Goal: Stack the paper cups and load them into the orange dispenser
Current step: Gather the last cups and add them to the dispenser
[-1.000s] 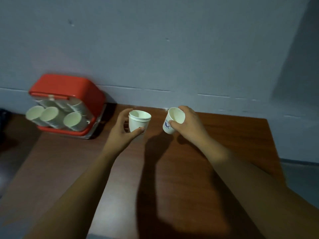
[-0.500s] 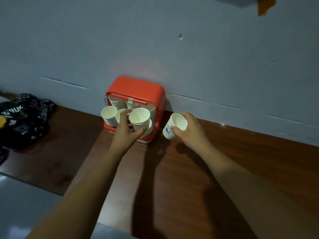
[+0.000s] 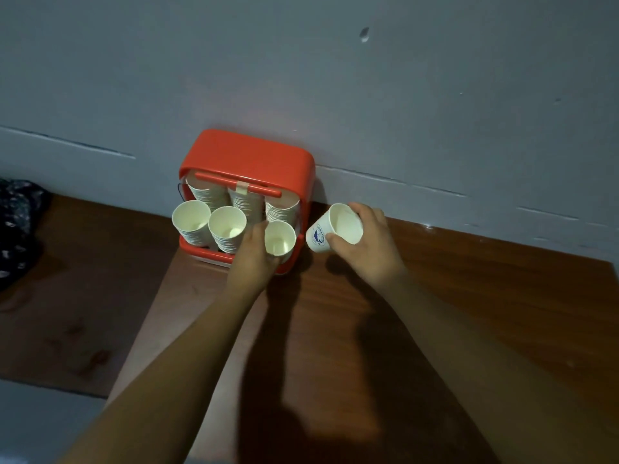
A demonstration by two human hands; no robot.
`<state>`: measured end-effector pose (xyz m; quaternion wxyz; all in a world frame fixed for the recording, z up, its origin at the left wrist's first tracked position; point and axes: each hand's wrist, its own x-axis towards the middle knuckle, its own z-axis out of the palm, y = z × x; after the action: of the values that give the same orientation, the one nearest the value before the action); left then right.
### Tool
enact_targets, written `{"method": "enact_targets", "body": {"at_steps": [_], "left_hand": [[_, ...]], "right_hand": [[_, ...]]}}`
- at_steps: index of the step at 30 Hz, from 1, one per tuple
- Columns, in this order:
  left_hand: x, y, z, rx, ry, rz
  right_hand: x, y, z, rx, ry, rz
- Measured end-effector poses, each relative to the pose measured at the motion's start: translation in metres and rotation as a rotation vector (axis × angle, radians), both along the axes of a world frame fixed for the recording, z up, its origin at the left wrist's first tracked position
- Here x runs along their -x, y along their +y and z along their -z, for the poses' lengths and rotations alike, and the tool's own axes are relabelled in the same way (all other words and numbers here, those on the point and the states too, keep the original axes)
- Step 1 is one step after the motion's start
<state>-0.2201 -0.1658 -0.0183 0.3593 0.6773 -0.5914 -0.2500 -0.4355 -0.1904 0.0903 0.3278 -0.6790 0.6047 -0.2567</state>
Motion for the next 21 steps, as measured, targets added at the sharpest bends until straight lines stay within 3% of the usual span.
{"method": "enact_targets", "body": {"at_steps": [9,13,15,21], "left_hand": [[-0.017,0.0,0.018,-0.031,0.196,0.026],[-0.022,0.01,0.026,-0.032,0.237,0.045],[-0.023,0.012,0.03,-0.037,0.243,0.023],[-0.028,0.017,0.029,-0.11,0.411,0.019]], "right_hand": [[-0.074,-0.019,0.027,0.07,-0.082,-0.151],[-0.087,-0.02,0.051,0.126,0.09,-0.289],[-0.089,-0.022,0.064,0.078,0.133,-0.348],[-0.08,-0.025,0.084,-0.146,-0.049,-0.29]]}}
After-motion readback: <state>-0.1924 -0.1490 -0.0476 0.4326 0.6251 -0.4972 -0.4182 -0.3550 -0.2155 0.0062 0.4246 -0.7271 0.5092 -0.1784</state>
